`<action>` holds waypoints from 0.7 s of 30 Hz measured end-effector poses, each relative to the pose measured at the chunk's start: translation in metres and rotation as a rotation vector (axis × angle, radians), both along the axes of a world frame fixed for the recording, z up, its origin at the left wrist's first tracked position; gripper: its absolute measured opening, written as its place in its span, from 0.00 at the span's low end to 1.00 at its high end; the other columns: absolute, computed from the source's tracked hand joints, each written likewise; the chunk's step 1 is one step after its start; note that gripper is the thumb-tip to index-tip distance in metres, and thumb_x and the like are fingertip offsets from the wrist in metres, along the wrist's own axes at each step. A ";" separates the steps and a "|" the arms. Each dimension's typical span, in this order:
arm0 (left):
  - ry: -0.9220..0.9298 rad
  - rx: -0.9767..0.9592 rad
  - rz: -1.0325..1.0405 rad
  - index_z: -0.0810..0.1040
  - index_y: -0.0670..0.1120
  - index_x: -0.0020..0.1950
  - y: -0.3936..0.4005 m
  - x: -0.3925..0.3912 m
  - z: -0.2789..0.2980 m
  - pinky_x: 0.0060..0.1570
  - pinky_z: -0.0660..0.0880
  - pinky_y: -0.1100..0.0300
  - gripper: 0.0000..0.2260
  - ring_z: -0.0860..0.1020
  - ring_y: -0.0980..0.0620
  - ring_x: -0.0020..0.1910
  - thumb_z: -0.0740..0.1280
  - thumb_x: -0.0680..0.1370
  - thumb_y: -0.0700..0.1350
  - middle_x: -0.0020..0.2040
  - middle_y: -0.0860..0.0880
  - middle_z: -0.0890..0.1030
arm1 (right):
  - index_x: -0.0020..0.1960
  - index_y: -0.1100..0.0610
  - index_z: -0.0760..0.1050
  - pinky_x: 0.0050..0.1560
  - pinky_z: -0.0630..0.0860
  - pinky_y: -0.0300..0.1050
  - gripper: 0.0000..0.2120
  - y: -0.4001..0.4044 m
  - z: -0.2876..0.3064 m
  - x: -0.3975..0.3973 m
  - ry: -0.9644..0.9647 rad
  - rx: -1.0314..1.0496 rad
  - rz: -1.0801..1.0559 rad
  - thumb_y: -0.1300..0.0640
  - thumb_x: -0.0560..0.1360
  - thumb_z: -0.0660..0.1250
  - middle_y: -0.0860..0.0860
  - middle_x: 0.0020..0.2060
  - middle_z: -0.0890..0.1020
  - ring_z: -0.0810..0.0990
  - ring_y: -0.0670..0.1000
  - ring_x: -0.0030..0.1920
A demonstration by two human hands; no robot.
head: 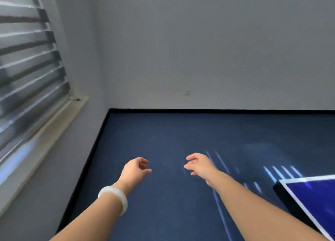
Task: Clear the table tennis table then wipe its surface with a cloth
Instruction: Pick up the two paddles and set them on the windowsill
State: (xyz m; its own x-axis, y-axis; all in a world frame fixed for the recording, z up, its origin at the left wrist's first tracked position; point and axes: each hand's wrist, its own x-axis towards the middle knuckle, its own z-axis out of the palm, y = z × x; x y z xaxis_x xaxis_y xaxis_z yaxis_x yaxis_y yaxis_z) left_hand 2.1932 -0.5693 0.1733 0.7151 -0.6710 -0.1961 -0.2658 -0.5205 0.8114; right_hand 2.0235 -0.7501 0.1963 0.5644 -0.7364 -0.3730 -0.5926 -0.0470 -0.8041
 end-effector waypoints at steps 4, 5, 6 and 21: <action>-0.045 -0.006 -0.263 0.77 0.49 0.55 -0.091 -0.048 0.013 0.38 0.69 0.69 0.10 0.78 0.55 0.49 0.72 0.75 0.44 0.50 0.52 0.81 | 0.58 0.53 0.75 0.53 0.79 0.43 0.14 -0.046 0.008 -0.088 -0.011 -0.002 -0.259 0.60 0.72 0.71 0.51 0.54 0.78 0.79 0.50 0.48; -0.059 -0.004 -0.330 0.77 0.49 0.54 -0.111 -0.061 0.017 0.37 0.68 0.70 0.10 0.78 0.56 0.48 0.72 0.75 0.44 0.50 0.52 0.81 | 0.58 0.53 0.75 0.52 0.79 0.42 0.14 -0.053 0.009 -0.110 -0.008 -0.006 -0.322 0.60 0.73 0.70 0.51 0.55 0.78 0.79 0.50 0.47; -0.068 -0.003 -0.395 0.77 0.49 0.54 -0.130 -0.073 0.020 0.36 0.67 0.70 0.10 0.78 0.56 0.48 0.72 0.75 0.43 0.50 0.52 0.81 | 0.58 0.53 0.75 0.52 0.79 0.42 0.14 -0.057 0.009 -0.131 0.001 -0.012 -0.375 0.60 0.73 0.70 0.51 0.54 0.78 0.78 0.50 0.46; -0.105 -0.029 -1.214 0.77 0.45 0.50 -0.239 -0.266 0.025 0.41 0.70 0.63 0.08 0.78 0.50 0.45 0.72 0.73 0.38 0.47 0.47 0.81 | 0.53 0.55 0.77 0.43 0.76 0.42 0.13 0.043 0.022 -0.367 0.241 -0.128 -1.129 0.56 0.71 0.75 0.51 0.46 0.78 0.76 0.50 0.40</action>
State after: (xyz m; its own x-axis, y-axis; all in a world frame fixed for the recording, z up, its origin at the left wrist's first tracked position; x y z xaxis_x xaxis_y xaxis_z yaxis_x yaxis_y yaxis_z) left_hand 1.9275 -0.8084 0.1987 -0.3685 -0.9176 -0.1489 -0.6323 0.1299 0.7638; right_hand 1.6567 -0.7067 0.2187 -0.5126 -0.8158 -0.2679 -0.4863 0.5330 -0.6924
